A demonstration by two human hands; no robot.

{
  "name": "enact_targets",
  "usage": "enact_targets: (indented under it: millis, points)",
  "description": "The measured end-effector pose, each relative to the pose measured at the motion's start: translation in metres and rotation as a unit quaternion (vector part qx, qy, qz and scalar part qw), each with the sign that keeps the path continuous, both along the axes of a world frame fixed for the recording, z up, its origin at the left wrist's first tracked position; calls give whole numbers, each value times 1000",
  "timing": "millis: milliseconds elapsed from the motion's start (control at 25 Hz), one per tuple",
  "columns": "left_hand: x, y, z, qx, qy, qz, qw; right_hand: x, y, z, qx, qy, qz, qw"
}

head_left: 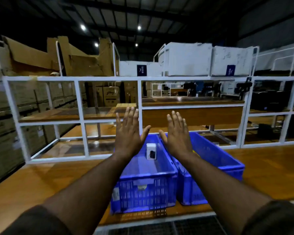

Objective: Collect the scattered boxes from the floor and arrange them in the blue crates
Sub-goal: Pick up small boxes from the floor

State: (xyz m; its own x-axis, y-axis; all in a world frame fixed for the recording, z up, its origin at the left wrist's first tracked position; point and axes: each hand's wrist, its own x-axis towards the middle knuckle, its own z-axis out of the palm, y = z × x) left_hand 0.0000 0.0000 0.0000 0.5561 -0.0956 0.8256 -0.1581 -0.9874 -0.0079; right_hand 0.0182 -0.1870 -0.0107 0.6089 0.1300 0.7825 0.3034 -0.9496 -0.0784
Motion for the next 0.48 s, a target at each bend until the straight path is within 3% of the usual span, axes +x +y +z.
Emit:
enact_targets:
  millis: [240, 480]
  points:
    - [-34, 59, -84, 13, 81, 73, 994, -20, 52, -97, 10, 83, 55, 995]
    - [-79, 99, -141, -31, 103, 129, 986, -53, 107, -142, -18, 122, 126, 984]
